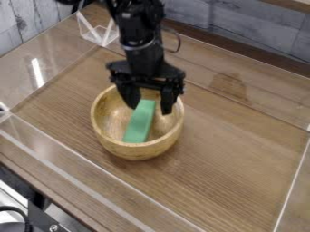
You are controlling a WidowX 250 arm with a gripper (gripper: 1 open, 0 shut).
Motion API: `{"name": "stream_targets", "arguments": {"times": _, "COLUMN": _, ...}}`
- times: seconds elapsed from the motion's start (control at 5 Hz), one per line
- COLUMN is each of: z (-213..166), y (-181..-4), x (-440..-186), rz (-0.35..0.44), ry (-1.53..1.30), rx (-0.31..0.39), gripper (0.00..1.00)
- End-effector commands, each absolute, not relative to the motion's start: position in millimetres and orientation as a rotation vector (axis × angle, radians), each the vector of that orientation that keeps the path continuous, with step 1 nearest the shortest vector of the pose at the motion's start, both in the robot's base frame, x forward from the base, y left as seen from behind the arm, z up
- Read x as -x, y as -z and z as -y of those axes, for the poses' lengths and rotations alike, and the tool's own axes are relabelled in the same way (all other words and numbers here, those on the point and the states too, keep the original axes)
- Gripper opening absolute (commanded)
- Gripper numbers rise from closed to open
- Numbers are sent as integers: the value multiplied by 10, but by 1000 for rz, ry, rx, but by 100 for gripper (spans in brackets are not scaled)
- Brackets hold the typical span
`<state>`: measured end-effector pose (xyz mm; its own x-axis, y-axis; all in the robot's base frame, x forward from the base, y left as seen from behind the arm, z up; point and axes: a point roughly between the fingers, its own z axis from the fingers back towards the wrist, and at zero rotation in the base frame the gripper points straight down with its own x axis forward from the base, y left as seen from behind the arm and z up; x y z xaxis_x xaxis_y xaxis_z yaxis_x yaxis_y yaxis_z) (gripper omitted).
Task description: Move green object from inside the wooden bowl to the table next to it
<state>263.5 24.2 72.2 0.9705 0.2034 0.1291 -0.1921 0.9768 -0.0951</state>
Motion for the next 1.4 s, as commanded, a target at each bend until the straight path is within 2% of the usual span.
{"name": "stream_targets", "arguments": {"times": 0.0, "z": -342, "y": -883, "x": -2749, "rz": 193, "ry": -150, "rx": 73, "gripper": 100}}
{"name": "stream_targets", "arguments": {"times": 0.2, "z": -358, "y": -916, "x": -2739, "rz": 193, "ry": -111, "rx": 72, "gripper": 100}}
{"name": "stream_targets", "arguments": {"times": 0.6, "z": -380, "y": -777, "x": -2615, "rz": 195, "ry": -214, "rx": 58, "gripper": 100}}
{"name": "stream_targets", "arguments": {"times": 1.0, "z": -430, "y": -760, "x": -2625, "rz": 212, "ry": -183, "rx": 52, "gripper": 100}}
{"name": "stream_targets", "arguments": {"times": 1.2, "z": -411, "y": -676, "x": -2632, "rz": 216, "ry": -146, "rx": 48, "gripper": 100}}
